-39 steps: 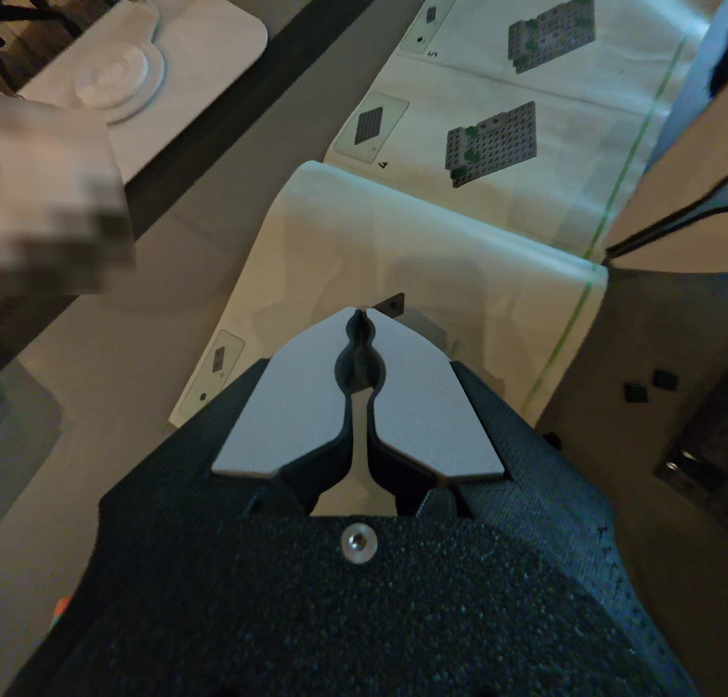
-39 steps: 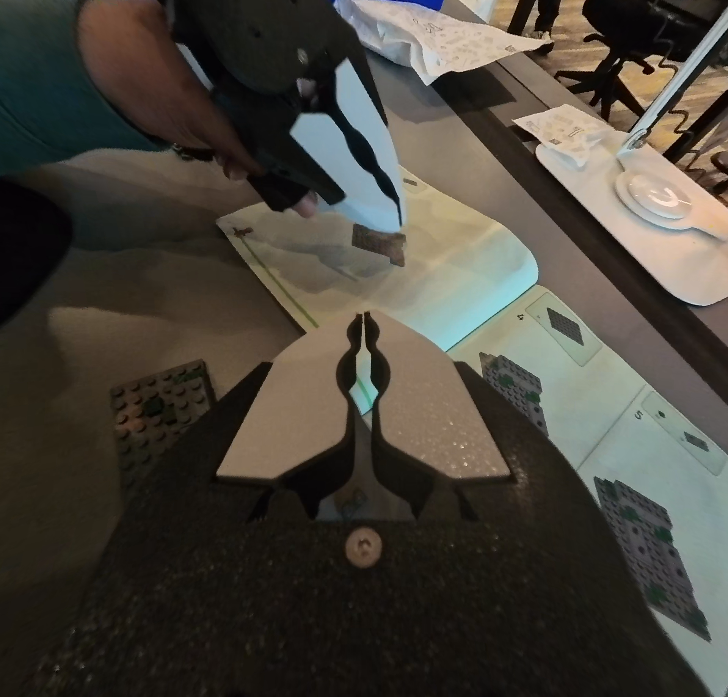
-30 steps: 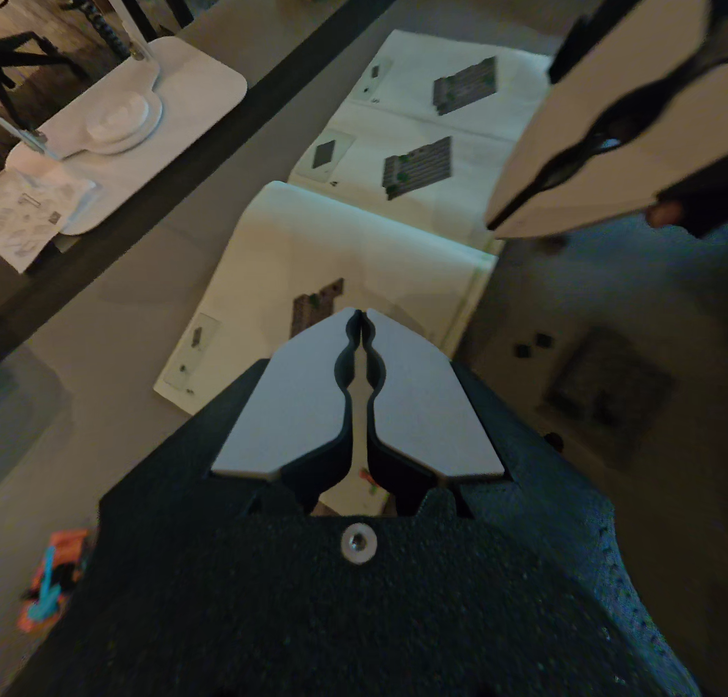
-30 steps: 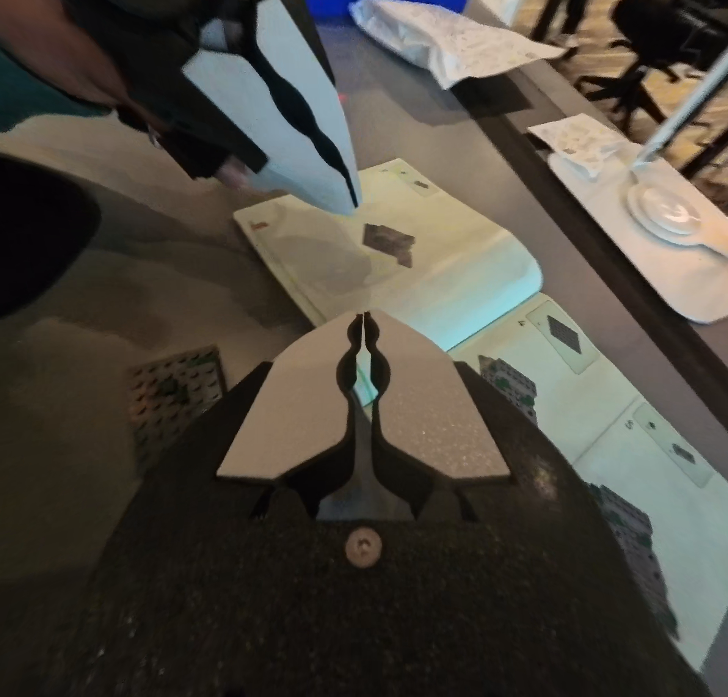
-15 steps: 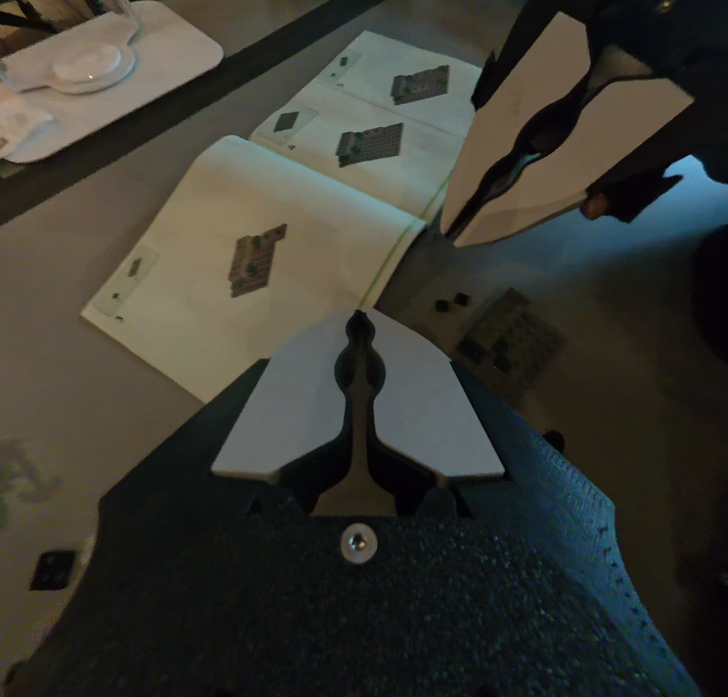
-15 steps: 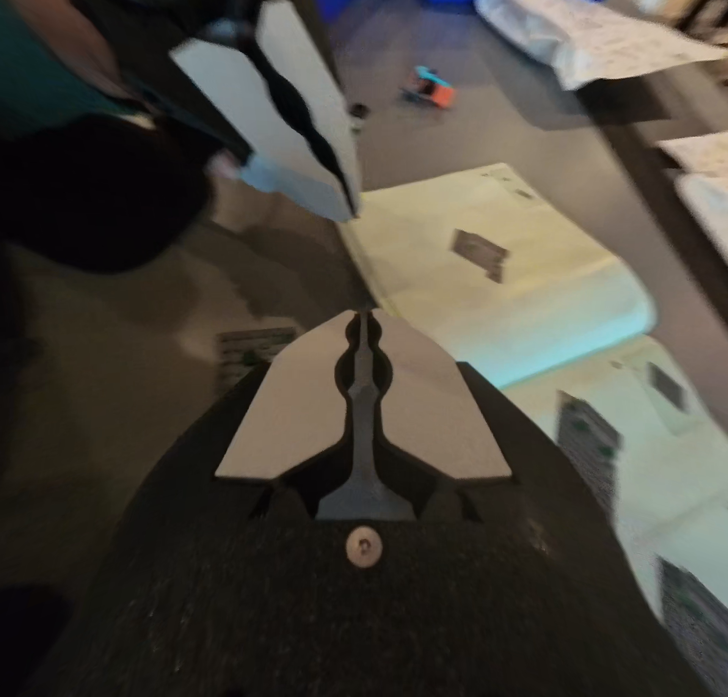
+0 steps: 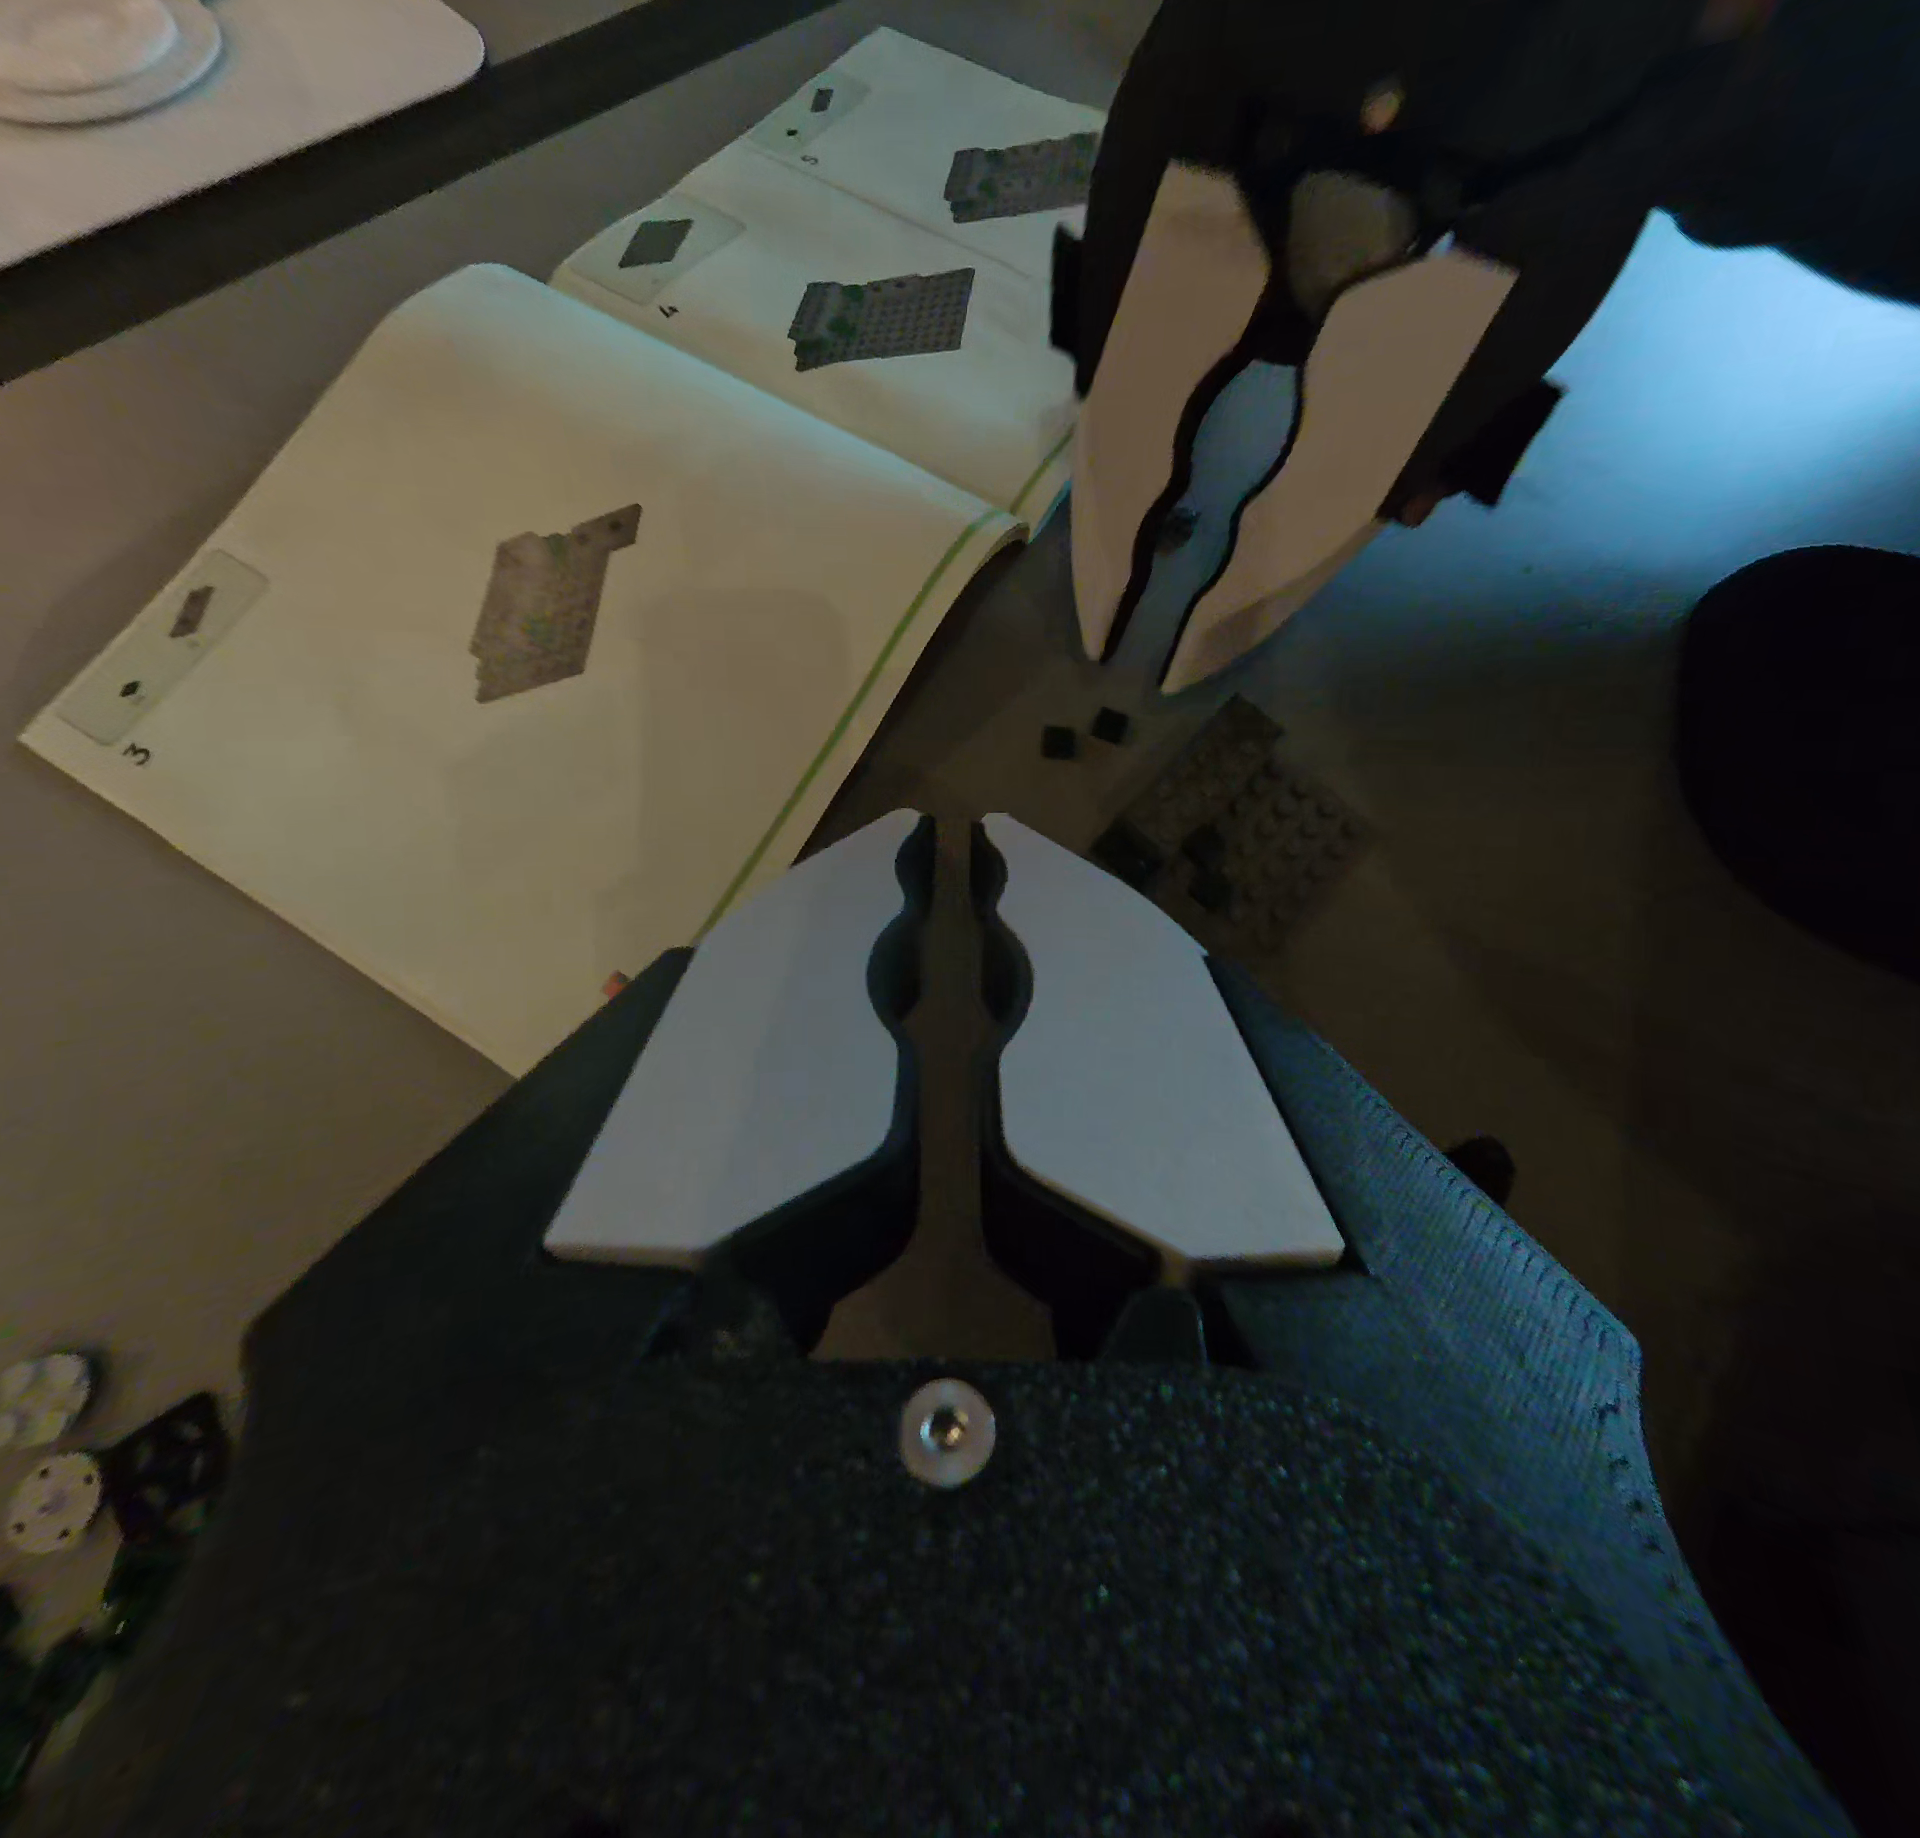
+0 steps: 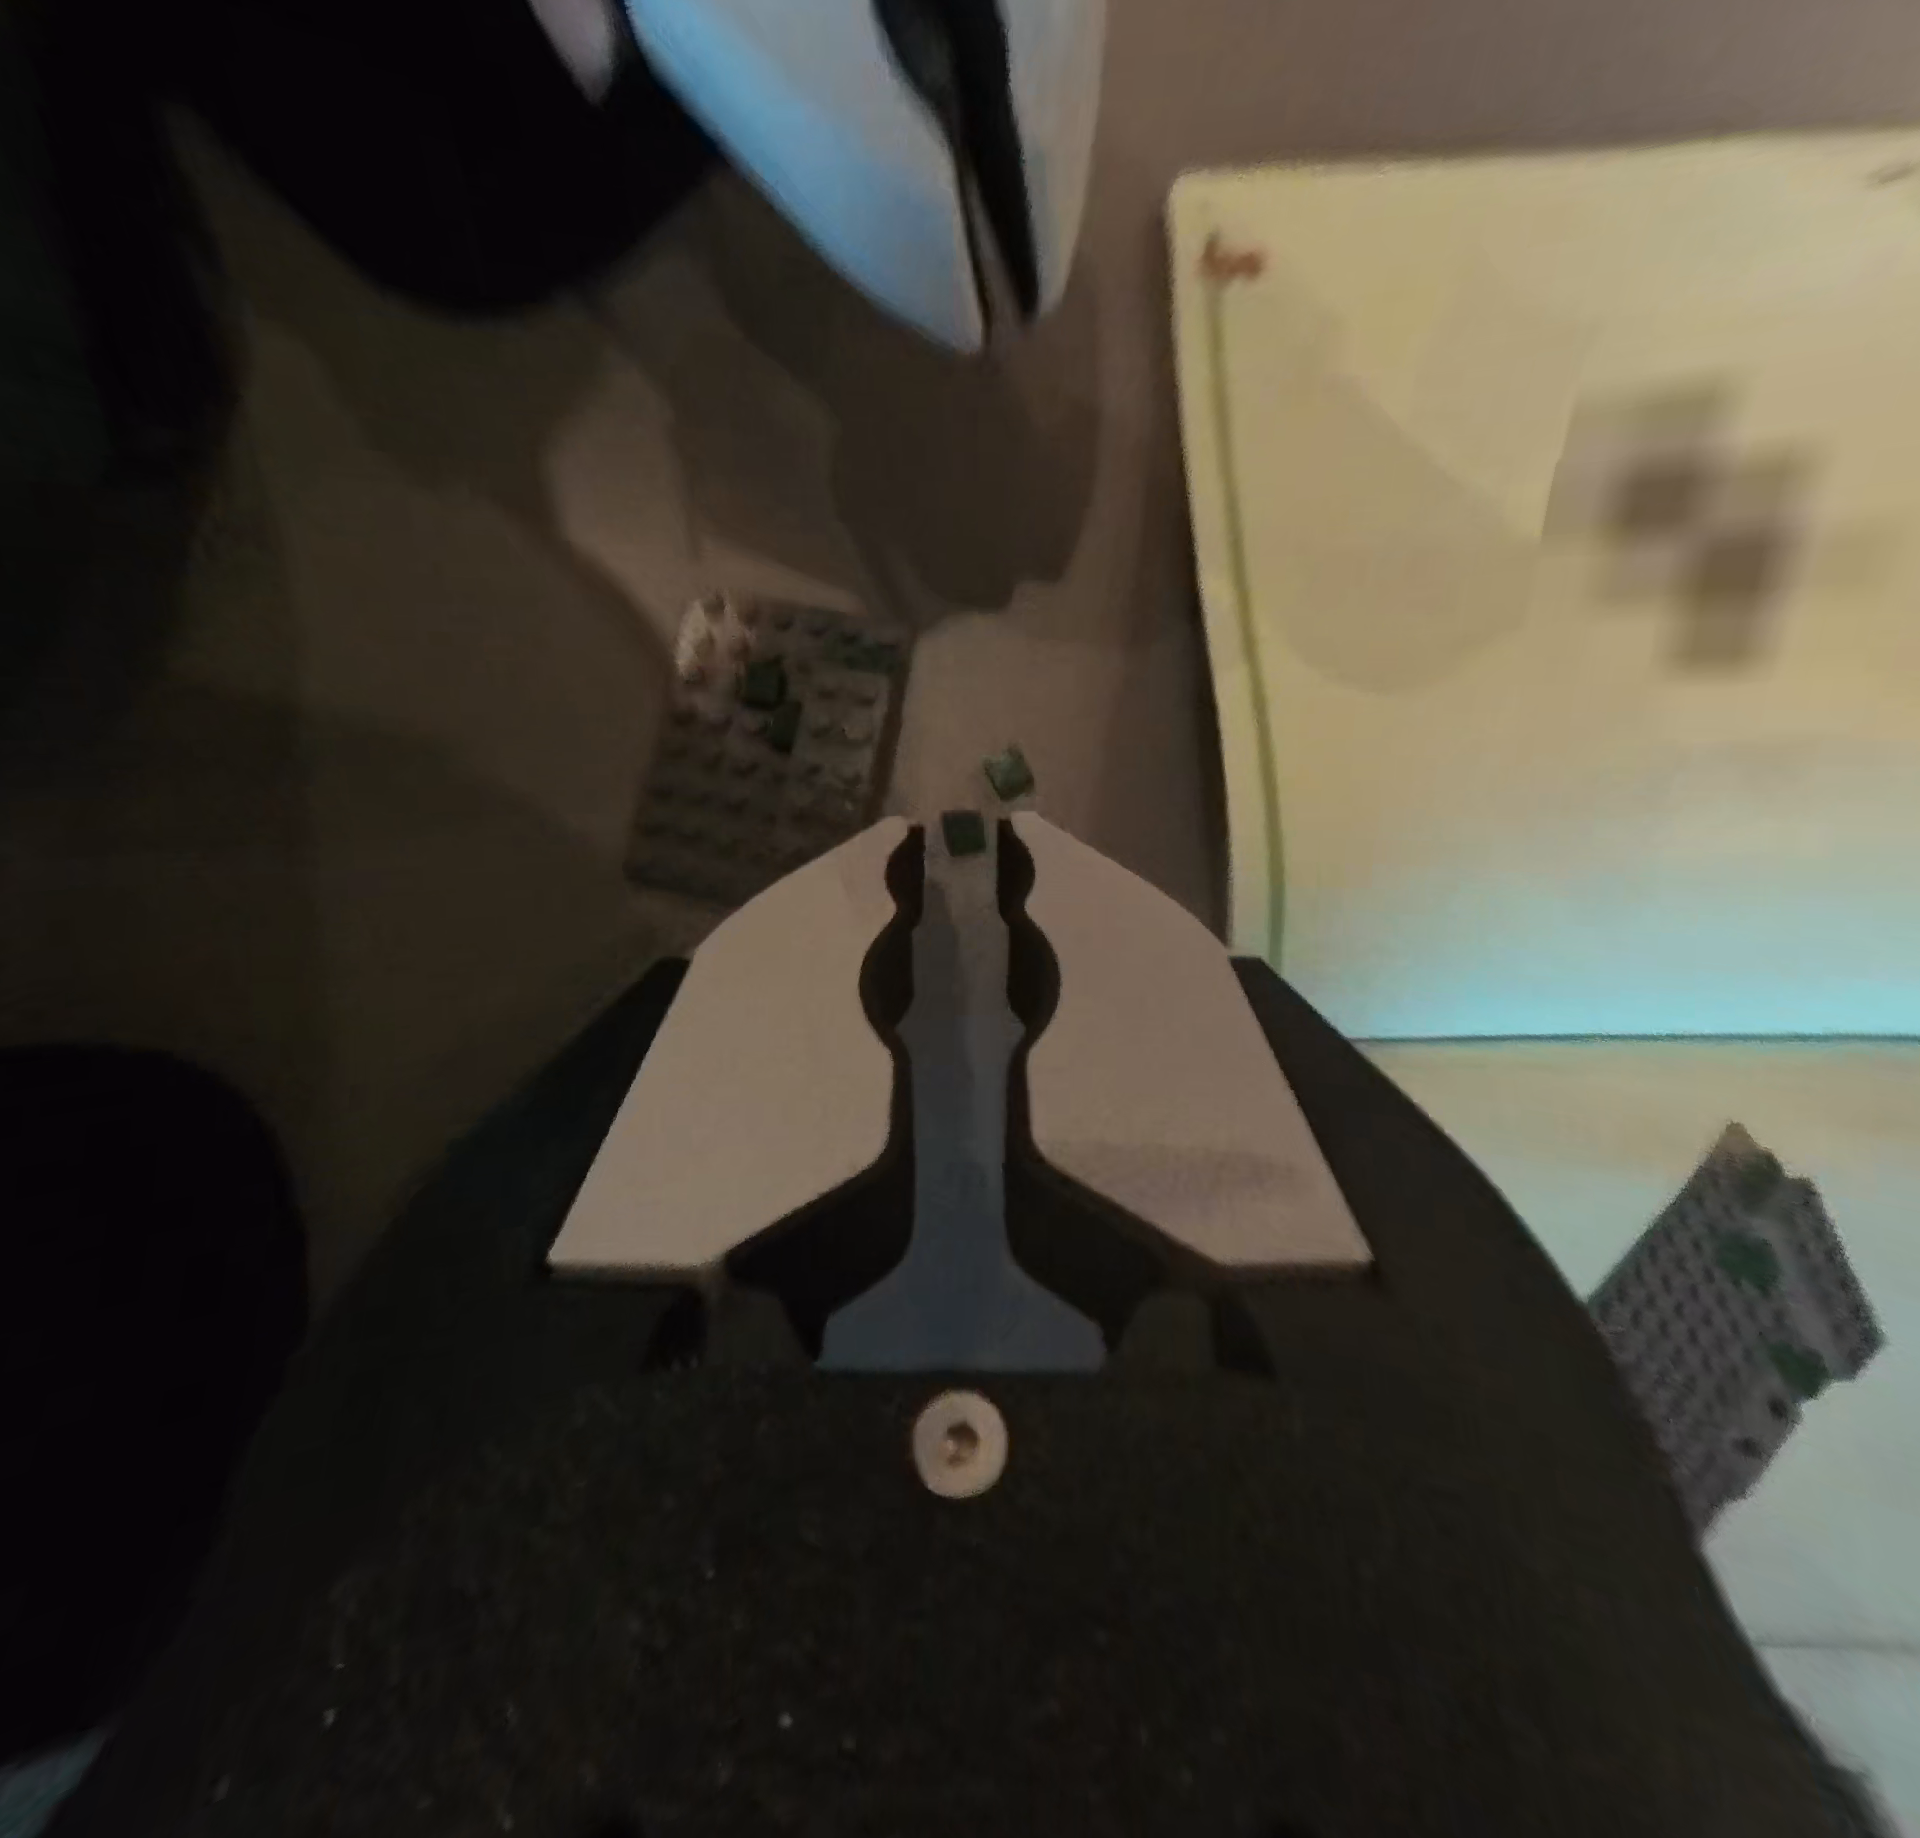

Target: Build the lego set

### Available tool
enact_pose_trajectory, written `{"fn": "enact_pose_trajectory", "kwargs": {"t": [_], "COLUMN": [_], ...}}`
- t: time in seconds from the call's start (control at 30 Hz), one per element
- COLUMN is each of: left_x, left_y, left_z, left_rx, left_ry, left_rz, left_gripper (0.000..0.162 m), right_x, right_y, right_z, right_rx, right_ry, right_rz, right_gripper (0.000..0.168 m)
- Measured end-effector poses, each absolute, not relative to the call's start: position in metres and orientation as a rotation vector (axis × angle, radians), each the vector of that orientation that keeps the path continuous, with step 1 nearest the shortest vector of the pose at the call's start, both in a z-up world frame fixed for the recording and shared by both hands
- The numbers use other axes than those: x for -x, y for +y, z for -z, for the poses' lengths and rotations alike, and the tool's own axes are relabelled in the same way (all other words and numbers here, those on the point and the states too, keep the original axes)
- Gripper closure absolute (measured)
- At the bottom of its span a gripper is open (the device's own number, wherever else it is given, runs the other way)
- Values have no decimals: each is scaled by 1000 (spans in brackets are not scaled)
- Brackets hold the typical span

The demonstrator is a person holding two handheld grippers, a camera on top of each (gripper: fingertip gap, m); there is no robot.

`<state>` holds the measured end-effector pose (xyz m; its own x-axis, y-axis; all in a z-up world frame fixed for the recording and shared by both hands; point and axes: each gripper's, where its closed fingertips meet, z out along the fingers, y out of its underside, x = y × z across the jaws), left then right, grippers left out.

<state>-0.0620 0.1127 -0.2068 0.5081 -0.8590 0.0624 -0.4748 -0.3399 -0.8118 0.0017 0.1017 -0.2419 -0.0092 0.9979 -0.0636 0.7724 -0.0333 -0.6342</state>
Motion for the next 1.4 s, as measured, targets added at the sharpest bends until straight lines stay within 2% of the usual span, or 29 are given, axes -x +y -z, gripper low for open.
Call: {"fn": "enact_pose_trajectory", "kwargs": {"t": [0.53,0.87,1.1,1.4], "left_x": [69,70,64,73], "left_y": [104,101,97,96], "left_z": [212,215,215,218], "left_rx": [1999,1996,1981,1995], "left_ry": [1091,1100,1127,1100], "left_rz": [672,693,704,680], "left_gripper": [154,155,154,155], "right_x": [3,-12,-10,-8], "right_y": [102,79,55,59], "right_z": [257,222,244,248], "right_rx": [1872,1915,1997,1969], "right_ry": [-1936,-1669,-1640,-1659], "right_rz": [-632,-574,-530,-445], "right_gripper": [161,161,161,161]}}
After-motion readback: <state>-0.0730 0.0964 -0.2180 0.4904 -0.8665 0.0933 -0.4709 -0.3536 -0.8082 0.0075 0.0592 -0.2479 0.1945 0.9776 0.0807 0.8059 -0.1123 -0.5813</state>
